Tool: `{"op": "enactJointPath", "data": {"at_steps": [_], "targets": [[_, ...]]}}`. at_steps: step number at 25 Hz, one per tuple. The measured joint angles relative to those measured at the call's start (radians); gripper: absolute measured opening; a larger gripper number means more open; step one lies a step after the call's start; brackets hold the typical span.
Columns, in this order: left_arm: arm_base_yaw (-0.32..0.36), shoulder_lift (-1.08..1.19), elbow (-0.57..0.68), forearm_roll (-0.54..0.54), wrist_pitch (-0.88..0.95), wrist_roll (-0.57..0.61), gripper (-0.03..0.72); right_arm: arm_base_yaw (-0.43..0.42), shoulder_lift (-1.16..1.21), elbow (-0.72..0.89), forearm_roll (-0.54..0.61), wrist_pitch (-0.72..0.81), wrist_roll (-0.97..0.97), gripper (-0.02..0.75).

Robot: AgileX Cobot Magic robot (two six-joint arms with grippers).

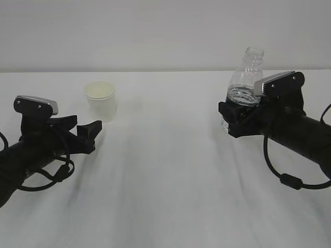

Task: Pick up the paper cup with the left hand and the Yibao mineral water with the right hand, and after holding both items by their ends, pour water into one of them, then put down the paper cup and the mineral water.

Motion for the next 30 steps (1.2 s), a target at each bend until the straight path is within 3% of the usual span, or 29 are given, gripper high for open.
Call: {"op": "enactJointPath", "data": {"at_steps": [8,14,30], "targets": [[0.019,0.048,-0.071,0.0,0.0,0.0,0.517,0.0,0.0,0.0,-0.005,0.0,0.002,0.488],[0.019,0.106,-0.123,0.008,0.0,0.0,0.569,0.0,0.0,0.0,-0.005,0.0,0.002,0.488],[0.022,0.168,-0.224,0.009,0.002,0.0,0.578,0.0,0.0,0.0,-0.005,-0.002,0.004,0.488]]}}
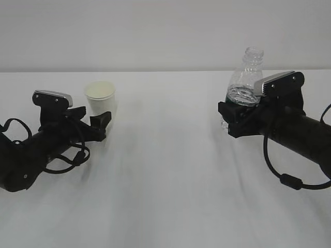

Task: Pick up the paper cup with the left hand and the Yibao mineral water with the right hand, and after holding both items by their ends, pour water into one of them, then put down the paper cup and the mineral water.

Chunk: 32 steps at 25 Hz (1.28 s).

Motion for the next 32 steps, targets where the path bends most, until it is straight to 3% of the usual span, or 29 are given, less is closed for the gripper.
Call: {"op": "enactJointPath", "data": {"at_steps": [32], "targets": [[0.035,0.086,-0.202,0.015,0.146,0.0,0.579,0.0,0.0,0.0,-0.015,0.0,0.012,0.487]]}}
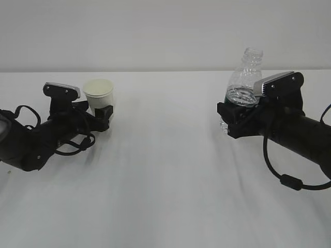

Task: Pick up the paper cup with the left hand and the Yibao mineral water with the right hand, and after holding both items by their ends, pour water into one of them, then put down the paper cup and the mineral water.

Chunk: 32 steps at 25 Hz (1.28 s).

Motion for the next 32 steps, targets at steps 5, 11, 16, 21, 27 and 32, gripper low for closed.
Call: {"op": "enactJointPath", "data": {"at_steps": [5,11,16,21,27,32], "targets": [[0.0,0.0,-0.021,0.033,0.028,0.0,0.579,0.0,0.0,0.0,0.0,0.0,0.002,0.487],[0.0,0.0,-0.021,0.036,0.035,0.0,0.579,0.0,0.0,0.0,-0.006,0.0,0.005,0.487],[0.0,0.0,-0.021,0.036,0.038,0.0,0.579,0.0,0.0,0.0,-0.019,0.0,0.015,0.487],[0.011,0.0,-0.021,0.034,0.038,0.0,0.579,0.0,0.0,0.0,-0.027,0.0,0.024,0.487],[0.053,0.0,-0.021,0.03,0.038,0.0,0.579,0.0,0.0,0.0,-0.034,0.0,0.028,0.487],[0.087,0.0,-0.021,0.027,0.038,0.0,0.579,0.0,0.0,0.0,-0.041,0.0,0.028,0.487]]}}
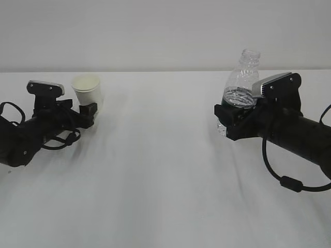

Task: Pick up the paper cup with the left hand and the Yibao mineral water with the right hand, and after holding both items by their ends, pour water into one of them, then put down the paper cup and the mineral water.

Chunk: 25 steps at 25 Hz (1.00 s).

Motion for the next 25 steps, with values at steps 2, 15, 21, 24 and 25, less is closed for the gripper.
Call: {"op": "enactJointPath", "data": {"at_steps": [2,15,21,24,25], "targets": [[0.006,0.0,0.0,-0.002,0.002,0.0,0.579,0.0,0.0,0.0,-0.002,0.0,0.002,0.487],[0.011,0.0,-0.031,0.032,0.01,0.0,0.579,0.0,0.0,0.0,-0.004,0.0,0.002,0.487],[0.011,0.0,-0.059,0.053,0.035,-0.022,0.579,0.0,0.0,0.0,-0.008,0.0,0.002,0.487],[0.011,0.0,-0.059,0.055,0.041,-0.026,0.579,0.0,0.0,0.0,-0.01,0.0,0.002,0.487],[0.011,0.0,-0.06,0.055,0.041,-0.026,0.579,0.0,0.0,0.0,-0.01,0.0,0.002,0.487]]}}
